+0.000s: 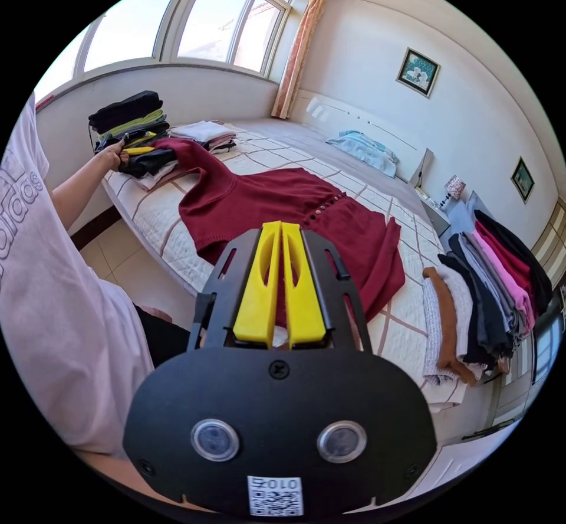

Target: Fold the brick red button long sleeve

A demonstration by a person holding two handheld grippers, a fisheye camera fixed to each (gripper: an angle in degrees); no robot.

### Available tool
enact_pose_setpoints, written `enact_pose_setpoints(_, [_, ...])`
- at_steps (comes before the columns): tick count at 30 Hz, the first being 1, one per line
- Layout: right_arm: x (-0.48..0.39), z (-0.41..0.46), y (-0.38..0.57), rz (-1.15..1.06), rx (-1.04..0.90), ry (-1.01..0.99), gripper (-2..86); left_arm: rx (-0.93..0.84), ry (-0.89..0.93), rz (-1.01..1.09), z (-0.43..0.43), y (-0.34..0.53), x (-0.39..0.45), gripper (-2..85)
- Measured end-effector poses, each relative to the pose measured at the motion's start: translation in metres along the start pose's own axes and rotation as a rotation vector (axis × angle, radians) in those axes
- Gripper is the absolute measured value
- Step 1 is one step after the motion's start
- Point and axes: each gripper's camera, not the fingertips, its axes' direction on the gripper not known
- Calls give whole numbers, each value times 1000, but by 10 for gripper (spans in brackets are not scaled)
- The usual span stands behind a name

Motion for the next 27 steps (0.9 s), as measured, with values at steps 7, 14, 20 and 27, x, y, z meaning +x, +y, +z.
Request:
enact_pose_setpoints(7, [0, 10, 14, 41, 16, -35, 21, -14, 23, -51, -25, 2, -14, 143])
enact_pose_setpoints(14, [-7, 26, 9, -22, -1, -15, 20, 4, 154, -152, -7, -15, -23, 139])
enact_pose_setpoints(20, [-4, 59, 6, 59, 6, -196, 23, -4, 34, -92, 13, -28, 2, 105])
enact_pose_setpoints(27, [-57, 139, -23, -29, 90, -529, 39, 64, 31, 41, 34, -17, 60, 27])
